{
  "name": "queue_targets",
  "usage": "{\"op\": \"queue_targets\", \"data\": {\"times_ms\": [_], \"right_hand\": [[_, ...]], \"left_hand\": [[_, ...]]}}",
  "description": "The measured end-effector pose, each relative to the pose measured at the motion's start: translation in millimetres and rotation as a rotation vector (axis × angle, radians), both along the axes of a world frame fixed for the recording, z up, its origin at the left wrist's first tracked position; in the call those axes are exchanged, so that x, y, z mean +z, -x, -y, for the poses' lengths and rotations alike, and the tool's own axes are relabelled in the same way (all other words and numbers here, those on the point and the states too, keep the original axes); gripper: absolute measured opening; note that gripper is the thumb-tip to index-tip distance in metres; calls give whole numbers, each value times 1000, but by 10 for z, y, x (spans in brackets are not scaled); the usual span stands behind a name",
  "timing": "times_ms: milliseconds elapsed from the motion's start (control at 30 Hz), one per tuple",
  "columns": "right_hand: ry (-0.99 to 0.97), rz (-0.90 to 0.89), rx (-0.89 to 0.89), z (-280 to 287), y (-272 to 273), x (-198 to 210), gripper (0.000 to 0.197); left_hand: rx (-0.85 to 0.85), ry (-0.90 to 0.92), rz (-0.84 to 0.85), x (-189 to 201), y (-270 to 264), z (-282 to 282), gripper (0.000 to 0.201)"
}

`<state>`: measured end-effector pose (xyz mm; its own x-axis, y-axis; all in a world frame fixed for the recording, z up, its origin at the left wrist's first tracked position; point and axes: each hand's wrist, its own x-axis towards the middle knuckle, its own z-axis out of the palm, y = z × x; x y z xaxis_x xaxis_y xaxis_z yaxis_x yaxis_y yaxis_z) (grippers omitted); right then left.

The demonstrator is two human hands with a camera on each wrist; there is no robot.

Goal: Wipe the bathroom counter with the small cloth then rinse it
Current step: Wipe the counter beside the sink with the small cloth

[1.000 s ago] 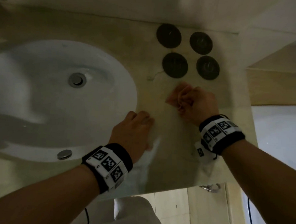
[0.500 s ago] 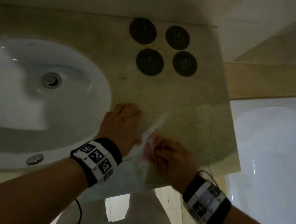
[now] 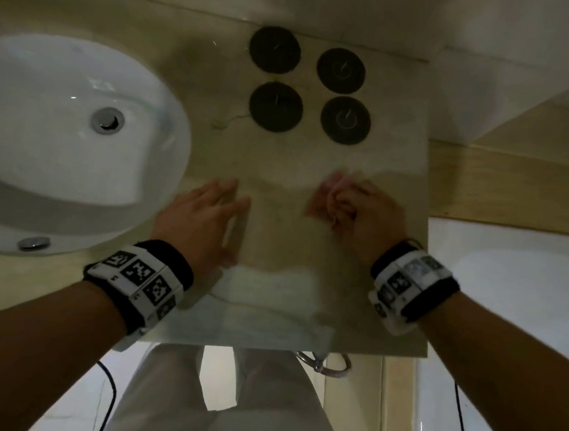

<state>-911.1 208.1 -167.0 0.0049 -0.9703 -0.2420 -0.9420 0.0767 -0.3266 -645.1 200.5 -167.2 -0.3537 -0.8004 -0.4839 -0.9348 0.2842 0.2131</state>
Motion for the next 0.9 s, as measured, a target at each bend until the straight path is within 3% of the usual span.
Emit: {"op": "queue_targets", "data": {"times_ms": [100,233,333,633,800,900], "right_hand": [[-33,61,-17,238,152,17,23],[28,94,13,143,187,4,23],[117,181,109,-198,140,-91,22],[-6,169,128,-1360,-28,-108,19],[-47,200,80,-1209,63,-34,25],[-64,112,-49,-833,215,10,29]], "left_hand": [[10,-28,22,-49,6,-6,109],[-6,-33,51,-73,22,-13,114],[-11,-39,70,-93,58,-58,116],[-60,-14,123,-101,165,-98,117],[-48,-26,124,-34,211,-134,116],[-44,-34,123,-29,204,-125,116]]}}
